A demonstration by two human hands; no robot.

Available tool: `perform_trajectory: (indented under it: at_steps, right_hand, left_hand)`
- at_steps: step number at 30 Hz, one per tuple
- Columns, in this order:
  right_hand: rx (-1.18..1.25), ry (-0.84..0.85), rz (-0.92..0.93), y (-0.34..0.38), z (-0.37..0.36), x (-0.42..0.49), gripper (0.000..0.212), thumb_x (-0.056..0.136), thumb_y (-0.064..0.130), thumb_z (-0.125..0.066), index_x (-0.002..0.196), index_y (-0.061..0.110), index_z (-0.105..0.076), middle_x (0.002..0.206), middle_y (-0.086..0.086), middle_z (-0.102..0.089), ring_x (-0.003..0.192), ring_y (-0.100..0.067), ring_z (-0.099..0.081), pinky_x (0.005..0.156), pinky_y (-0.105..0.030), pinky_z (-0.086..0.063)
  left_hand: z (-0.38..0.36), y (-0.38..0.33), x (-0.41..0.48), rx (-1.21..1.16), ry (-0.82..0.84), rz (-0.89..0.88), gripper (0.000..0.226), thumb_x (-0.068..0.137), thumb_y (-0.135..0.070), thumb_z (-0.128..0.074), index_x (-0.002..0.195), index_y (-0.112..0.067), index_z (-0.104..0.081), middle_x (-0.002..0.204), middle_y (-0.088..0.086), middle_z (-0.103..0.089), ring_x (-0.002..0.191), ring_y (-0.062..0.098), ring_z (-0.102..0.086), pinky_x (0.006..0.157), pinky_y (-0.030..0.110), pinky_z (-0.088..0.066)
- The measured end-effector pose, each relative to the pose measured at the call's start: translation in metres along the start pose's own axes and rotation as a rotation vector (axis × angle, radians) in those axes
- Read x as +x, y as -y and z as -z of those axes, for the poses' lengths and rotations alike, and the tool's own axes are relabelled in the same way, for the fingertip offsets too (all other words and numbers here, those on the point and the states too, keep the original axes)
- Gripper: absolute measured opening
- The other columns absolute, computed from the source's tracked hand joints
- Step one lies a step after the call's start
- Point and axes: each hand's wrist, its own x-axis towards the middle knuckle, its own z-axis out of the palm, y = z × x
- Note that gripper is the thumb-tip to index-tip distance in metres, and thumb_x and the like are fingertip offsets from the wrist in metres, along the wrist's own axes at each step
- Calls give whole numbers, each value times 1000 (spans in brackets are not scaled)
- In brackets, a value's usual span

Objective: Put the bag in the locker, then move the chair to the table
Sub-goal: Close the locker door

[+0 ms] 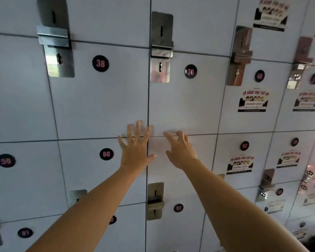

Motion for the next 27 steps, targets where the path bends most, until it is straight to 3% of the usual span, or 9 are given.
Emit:
perform_trajectory:
  at_steps: [4, 10, 16, 20, 27]
  right_hand:
    - [-1, -35, -10, 1, 11, 1, 76, 92, 23, -64, 152, 32, -18, 155, -13, -14, 146, -35, -16, 113, -44, -34]
    - [-57, -45, -55, -10, -3, 11, 99, 90, 31, -68, 154, 37, 8, 162, -17, 15, 148, -43, 15, 121, -54, -9]
    - [-72, -73, -127, -27, -32, 25, 109, 87, 42, -68, 150, 42, 20, 157, -17, 31, 145, -47, 22, 117, -65, -7]
    - [-45, -130, -86, -41, -44, 35, 110, 83, 48, -70, 150, 45, 18, 157, -15, 31, 146, -44, 22, 117, -64, -5]
    - [-6, -184, -81, -45, -50, 39, 108, 81, 42, -74, 151, 46, 8, 159, -12, 26, 147, -44, 19, 118, -62, -11]
  left_hand:
    - [-3, -9, 15, 37, -53, -67, 126, 58, -64, -78, 155, -25, -8, 162, 17, -12, 146, 46, -14, 100, 75, -25]
    - [-21, -6, 28, 61, -66, -64, 122, 49, -56, -87, 153, -23, -31, 161, 16, -18, 144, 47, -18, 97, 78, -24]
    - [-30, -2, 29, 123, -111, -71, 118, 55, -60, -82, 154, -25, -27, 162, 14, -16, 146, 45, -16, 97, 79, -21]
    - [-37, 1, 31, 157, -160, -75, 117, 57, -62, -79, 154, -26, -24, 162, 13, -16, 146, 44, -17, 97, 78, -23]
    - [-39, -3, 32, 219, -161, -48, 119, 58, -63, -76, 155, -26, -20, 162, 14, -15, 145, 45, -20, 96, 78, -25]
